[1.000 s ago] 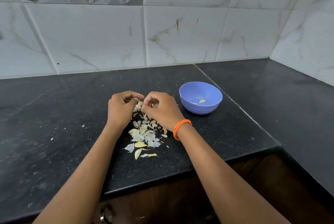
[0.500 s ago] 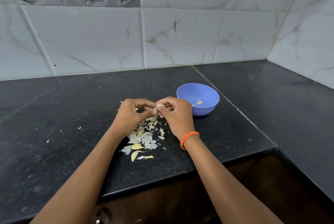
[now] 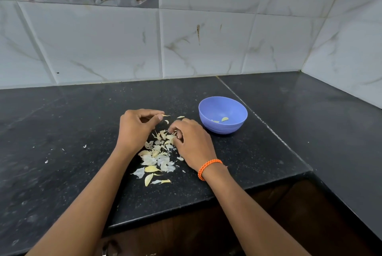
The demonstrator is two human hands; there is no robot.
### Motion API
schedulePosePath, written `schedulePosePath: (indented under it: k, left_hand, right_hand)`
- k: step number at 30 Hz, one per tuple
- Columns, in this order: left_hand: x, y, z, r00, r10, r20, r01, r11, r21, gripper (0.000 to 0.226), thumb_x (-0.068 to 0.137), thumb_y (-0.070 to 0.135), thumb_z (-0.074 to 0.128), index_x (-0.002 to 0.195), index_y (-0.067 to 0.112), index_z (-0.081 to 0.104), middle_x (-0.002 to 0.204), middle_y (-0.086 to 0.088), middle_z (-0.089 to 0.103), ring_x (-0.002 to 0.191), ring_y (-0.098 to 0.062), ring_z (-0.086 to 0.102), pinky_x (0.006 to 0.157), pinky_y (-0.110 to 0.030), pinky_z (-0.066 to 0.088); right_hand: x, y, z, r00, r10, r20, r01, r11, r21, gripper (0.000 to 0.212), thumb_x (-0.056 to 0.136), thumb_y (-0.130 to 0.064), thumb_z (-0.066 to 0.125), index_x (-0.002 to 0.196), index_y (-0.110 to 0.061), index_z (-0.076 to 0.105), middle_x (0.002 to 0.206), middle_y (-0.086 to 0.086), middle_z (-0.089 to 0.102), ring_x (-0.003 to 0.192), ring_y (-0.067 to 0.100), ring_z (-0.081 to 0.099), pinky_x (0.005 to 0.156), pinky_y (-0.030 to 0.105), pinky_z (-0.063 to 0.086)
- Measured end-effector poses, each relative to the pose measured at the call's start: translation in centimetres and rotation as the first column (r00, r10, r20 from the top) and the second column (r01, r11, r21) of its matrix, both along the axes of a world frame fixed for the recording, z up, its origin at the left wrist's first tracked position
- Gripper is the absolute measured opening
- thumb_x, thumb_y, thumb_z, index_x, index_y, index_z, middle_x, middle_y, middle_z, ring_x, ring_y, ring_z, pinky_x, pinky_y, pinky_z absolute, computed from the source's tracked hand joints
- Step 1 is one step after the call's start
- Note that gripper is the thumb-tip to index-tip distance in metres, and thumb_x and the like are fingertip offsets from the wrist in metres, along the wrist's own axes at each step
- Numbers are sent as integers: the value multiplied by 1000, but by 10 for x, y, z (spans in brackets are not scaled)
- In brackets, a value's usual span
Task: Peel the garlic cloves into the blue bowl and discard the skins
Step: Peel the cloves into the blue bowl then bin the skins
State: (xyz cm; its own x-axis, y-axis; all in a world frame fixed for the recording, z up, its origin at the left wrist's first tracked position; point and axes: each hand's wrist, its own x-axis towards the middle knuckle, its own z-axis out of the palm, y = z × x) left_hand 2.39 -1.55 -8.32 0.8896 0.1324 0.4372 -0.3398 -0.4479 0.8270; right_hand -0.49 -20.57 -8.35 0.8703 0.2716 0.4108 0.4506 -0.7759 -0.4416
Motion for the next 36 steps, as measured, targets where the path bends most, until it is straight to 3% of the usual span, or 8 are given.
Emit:
schedulePosePath:
  k: [7,10,16,22,27,31,33,36]
  left_hand:
    - [1,-1,-3,999,-38,-10,38,999,22,7,96,23,82,99,26,87,92,16,82,72,-2,72,68,-14,52]
    - [0,-3,-2,999,-42,-15,43,998,38,7,96,23,82,98,26,87,95,17,82,74,-2,73,68,-11,51]
    - [-1,-3,-2,999,-36,-18,37,998,41,7,97,24,81,99,27,87,92,17,81,76,-3,73,72,-21,54]
    - [-1,-4,-2,1000,-14,3,14,998,57,9,97,23,80,101,27,87,94,19,81,82,2,73,76,-22,54]
    - [1,-2,-3,999,31,22,-32,998,47,11,97,19,78,100,26,87,95,17,81,87,0,75,82,-29,60]
    - [1,1,-3,997,71,27,-71,997,-16,10,97,19,79,100,24,87,91,14,81,82,0,75,78,-28,60]
    - [0,0,-1,999,42,15,-42,999,-34,8,96,20,81,100,24,87,88,14,82,80,-1,76,77,-27,59]
    - [-4,-4,1,997,-71,-23,70,997,-36,5,92,20,85,94,25,87,85,12,82,76,-5,76,72,-23,58]
  right_hand:
    - [7,-4,3,995,30,-98,-17,991,132,26,87,-7,83,75,-25,69,75,-11,67,69,8,61,66,24,52]
    - [8,-7,6,989,68,-128,-50,989,140,16,96,-11,76,91,-25,82,91,-7,78,86,8,69,80,24,55]
    - [12,-11,1,991,-12,-131,43,971,237,39,104,6,51,111,-16,83,112,1,75,102,14,69,95,36,58]
    - [12,17,-5,956,-68,-285,137,964,230,41,114,-22,43,152,-10,55,156,9,56,145,26,49,118,40,40]
    - [5,55,-6,955,20,-297,77,948,310,28,113,-17,40,125,-11,64,123,11,68,109,29,64,85,42,52]
    - [11,60,-3,914,192,-357,57,812,581,33,110,-13,43,129,-16,70,115,3,73,109,19,68,94,38,55]
    - [15,49,-2,931,138,-339,136,730,670,34,105,-8,46,120,-17,75,114,0,77,112,14,72,102,41,58]
    - [18,26,-2,971,-79,-226,212,720,660,27,100,-8,53,96,-26,73,92,-5,77,92,13,76,87,44,63]
